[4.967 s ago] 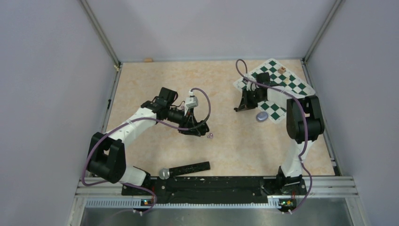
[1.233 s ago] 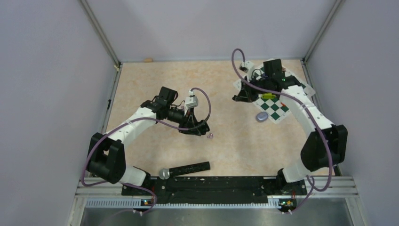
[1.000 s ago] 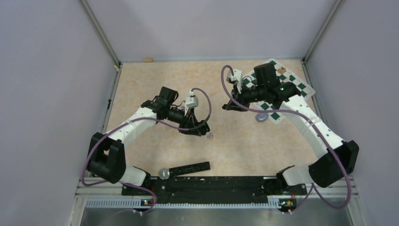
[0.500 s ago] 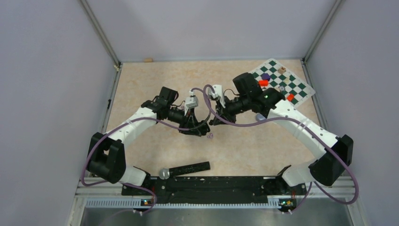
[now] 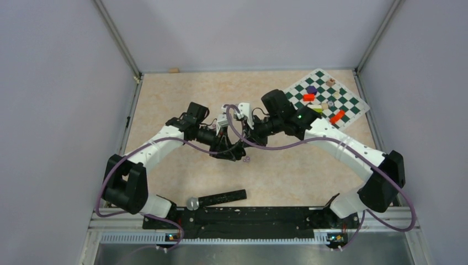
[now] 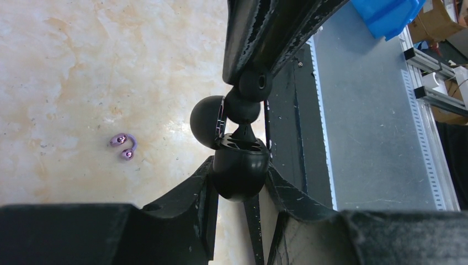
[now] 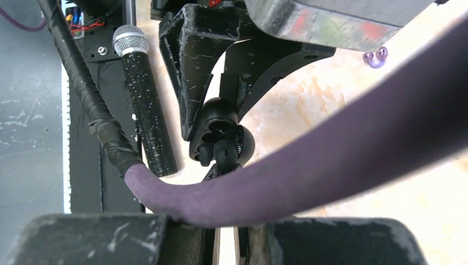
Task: Insert the wireless bluetooth earbuds into the charging case
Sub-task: Place the earbud at the center of the board.
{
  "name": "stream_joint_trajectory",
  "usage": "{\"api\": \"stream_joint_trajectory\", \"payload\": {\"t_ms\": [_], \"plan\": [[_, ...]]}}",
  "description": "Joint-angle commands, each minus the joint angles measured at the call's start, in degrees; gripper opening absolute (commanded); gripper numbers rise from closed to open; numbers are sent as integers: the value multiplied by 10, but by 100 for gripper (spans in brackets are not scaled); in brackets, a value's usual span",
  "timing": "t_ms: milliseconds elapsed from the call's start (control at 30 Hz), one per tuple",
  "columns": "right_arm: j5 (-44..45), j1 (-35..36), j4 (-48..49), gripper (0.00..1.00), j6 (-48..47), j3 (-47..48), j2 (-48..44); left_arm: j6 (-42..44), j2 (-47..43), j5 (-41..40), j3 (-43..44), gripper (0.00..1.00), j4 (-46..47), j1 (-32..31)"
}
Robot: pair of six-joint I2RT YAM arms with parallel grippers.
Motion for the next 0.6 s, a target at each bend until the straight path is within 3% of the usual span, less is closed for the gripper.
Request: {"api": "stream_joint_trajectory", "payload": {"t_ms": [0, 133, 367, 567], "plan": [[40, 12, 29, 9, 20, -7, 0, 12, -4, 38, 9, 0, 13, -5], [-9, -5, 12, 8, 12, -4, -22, 22, -9, 47, 4, 0, 13, -5], [-193, -83, -67, 9, -4, 20, 10, 96, -13, 68, 8, 0, -42, -5], [-239, -94, -101, 9, -8, 30, 38, 105, -14, 68, 7, 0, -47, -5]]}}
